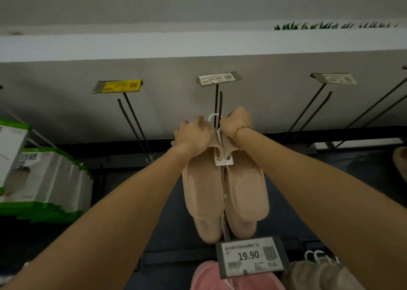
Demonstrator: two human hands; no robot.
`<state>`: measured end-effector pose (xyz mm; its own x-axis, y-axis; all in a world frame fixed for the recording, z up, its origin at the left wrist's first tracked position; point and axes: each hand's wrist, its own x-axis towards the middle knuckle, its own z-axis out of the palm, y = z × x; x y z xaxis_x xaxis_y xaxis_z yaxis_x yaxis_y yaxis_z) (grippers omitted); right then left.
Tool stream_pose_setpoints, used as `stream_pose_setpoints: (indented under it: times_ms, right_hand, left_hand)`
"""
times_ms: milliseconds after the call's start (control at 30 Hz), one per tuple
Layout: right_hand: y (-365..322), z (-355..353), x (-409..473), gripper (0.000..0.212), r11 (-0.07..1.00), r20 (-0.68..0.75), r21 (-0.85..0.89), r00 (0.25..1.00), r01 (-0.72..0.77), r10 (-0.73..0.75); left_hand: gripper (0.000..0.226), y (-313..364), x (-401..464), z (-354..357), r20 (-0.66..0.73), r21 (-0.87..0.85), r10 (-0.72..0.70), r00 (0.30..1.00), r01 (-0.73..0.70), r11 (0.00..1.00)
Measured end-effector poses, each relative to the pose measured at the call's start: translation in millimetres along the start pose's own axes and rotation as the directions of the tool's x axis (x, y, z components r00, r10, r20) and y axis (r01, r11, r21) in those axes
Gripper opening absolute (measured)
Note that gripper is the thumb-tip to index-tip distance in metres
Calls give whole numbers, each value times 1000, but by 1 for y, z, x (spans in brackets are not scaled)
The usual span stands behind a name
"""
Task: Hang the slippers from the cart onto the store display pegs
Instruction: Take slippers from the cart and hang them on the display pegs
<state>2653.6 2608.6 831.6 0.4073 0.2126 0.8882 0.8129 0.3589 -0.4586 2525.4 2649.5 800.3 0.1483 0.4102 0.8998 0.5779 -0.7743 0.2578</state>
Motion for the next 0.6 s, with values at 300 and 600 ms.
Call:
stream_pose_setpoints:
  times_ms: [300,600]
  right_hand:
    - [91,72,12,11,992,120,-17,985,-126,127]
    - [110,79,6,13,994,240,-15,965,-105,105]
  left_hand:
    - [54,-60,3,102,103,21,-73,992,71,997]
    - [49,-68,-3,124,19,150,-116,993,112,982]
